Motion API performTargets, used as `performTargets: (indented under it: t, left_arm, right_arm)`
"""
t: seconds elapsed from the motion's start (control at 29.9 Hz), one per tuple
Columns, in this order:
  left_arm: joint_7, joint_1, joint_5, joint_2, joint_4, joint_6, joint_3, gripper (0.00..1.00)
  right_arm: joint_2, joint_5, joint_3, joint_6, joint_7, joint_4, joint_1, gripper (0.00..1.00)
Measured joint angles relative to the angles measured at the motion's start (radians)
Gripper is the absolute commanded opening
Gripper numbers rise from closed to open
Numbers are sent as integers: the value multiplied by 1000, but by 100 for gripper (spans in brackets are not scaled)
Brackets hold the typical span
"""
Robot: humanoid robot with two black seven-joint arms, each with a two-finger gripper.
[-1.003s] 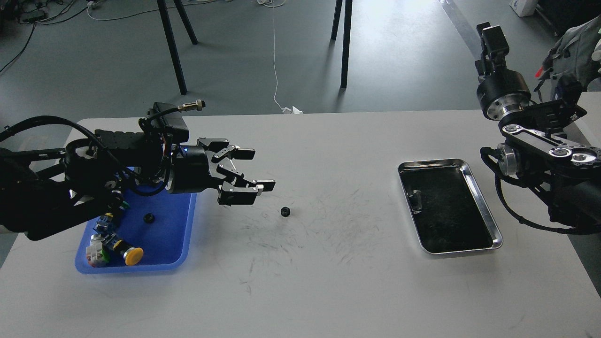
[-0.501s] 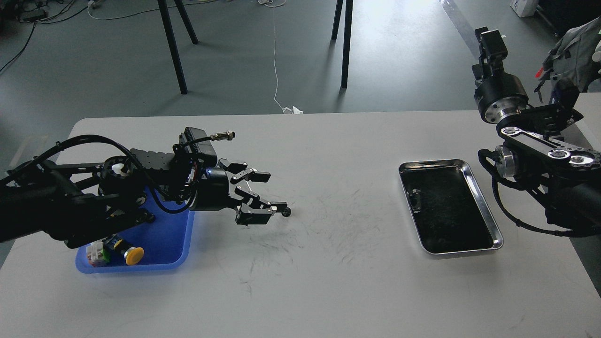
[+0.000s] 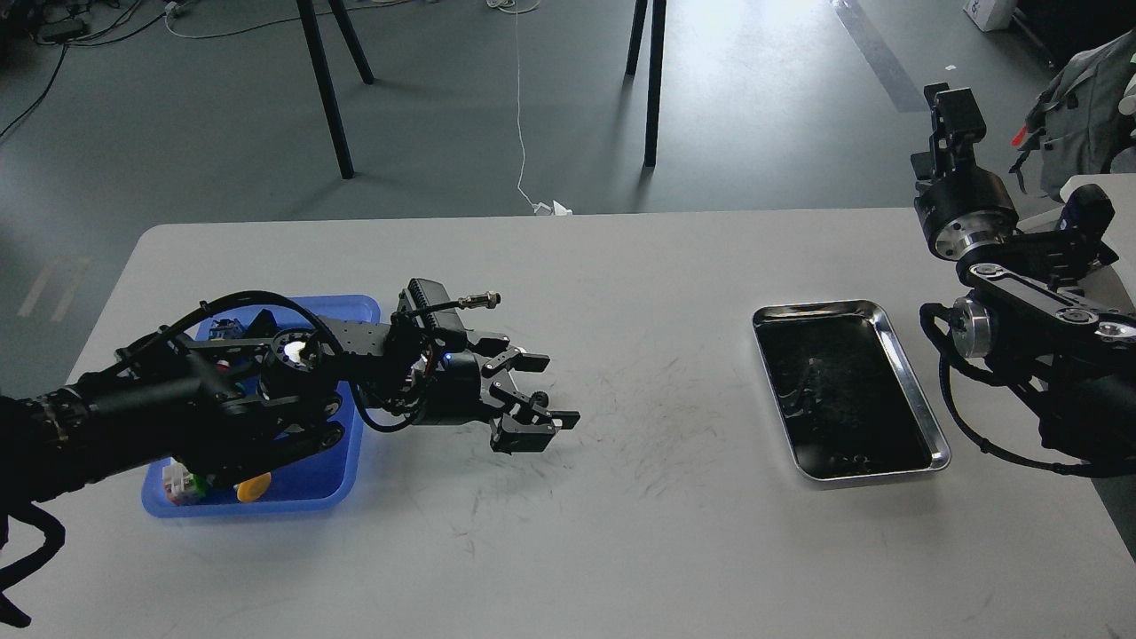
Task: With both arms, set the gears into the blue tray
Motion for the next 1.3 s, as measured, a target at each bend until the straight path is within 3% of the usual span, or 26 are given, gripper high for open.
performTargets:
  t: [0.74, 0.8, 0.87, 1.3]
  left_arm:
    - [0, 66, 8, -49, 127, 54, 1, 78]
    - [0, 68, 8, -50, 129, 56, 0, 72]
    - [0, 71, 8, -51, 137, 62, 0, 56]
    - [0, 93, 8, -68, 183, 67, 1, 55]
  right_arm:
    - [9, -2, -12, -10, 3, -2, -1, 95]
    - [9, -3, -14, -10, 3, -3, -1, 95]
    - [9, -3, -15, -10, 3, -4, -1, 95]
    - [9, -4, -16, -11, 5, -2, -9, 95]
